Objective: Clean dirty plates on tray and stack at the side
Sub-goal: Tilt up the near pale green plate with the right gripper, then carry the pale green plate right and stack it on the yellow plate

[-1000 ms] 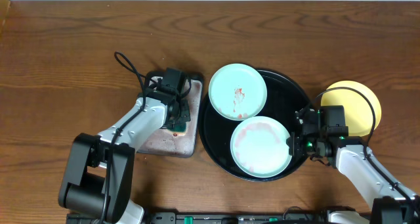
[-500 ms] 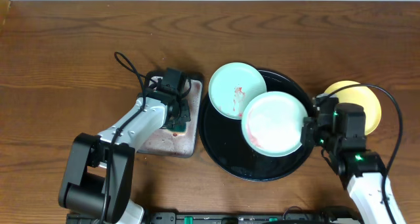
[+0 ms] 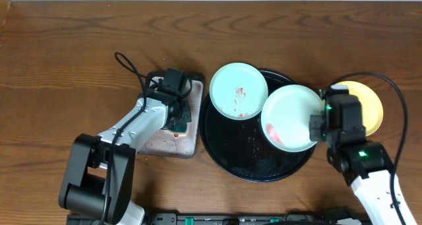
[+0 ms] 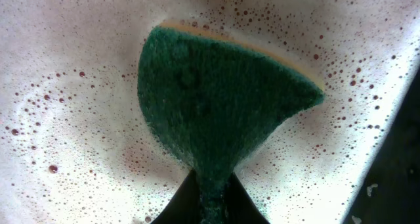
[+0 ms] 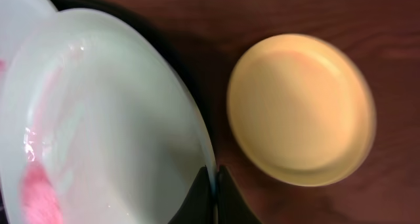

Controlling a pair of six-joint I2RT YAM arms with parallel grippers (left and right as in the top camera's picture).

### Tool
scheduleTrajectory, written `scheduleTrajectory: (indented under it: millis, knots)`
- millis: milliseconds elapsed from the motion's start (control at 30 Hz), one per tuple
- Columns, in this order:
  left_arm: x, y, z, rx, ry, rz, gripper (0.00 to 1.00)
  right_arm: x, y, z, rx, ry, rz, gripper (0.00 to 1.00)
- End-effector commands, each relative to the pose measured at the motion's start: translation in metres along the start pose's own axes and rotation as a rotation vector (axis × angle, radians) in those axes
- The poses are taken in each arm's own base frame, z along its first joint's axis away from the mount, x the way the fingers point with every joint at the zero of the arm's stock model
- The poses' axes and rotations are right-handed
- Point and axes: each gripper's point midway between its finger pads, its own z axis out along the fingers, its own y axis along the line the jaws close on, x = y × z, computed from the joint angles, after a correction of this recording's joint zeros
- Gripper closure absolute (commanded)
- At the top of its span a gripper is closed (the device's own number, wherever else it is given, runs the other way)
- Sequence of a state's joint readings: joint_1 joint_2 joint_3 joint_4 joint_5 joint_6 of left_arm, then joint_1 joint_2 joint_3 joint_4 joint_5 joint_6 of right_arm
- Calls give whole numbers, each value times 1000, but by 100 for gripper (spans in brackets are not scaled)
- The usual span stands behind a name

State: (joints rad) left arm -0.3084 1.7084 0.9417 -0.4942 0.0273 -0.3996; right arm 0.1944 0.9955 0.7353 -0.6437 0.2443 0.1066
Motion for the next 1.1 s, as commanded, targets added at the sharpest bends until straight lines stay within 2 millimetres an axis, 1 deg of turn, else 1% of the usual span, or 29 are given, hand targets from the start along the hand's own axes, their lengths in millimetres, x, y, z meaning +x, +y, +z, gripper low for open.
scheduleTrajectory:
  millis: [0, 133, 333, 467, 500, 600, 700, 833, 1067]
  knots:
    - [26, 11, 18, -31, 93, -7, 89, -27, -18, -19, 247, -68, -62, 99]
    - [26, 11, 18, -32, 93, -7, 90, -38, -10, -31, 359, -124, -163, 99]
    - [26, 11, 18, -31, 93, -7, 90, -41, 26, -32, 398, -162, -392, 99]
    - [26, 11, 18, -32, 93, -7, 90, -47, 42, -33, 464, -193, -534, 99]
    - [26, 11, 18, -32, 93, -7, 90, -53, 47, -40, 536, -233, -579, 99]
    - [26, 11, 18, -31, 93, -7, 90, -63, 58, -54, 614, -302, -636, 99]
    - [26, 11, 18, -31, 93, -7, 90, -73, 71, -72, 670, -381, -653, 99]
    - [26, 11, 18, -32, 93, -7, 90, -79, 85, -84, 672, -435, -665, 99]
    - [26, 11, 18, -33, 96, -7, 90, -83, 88, -85, 665, -450, -655, 99]
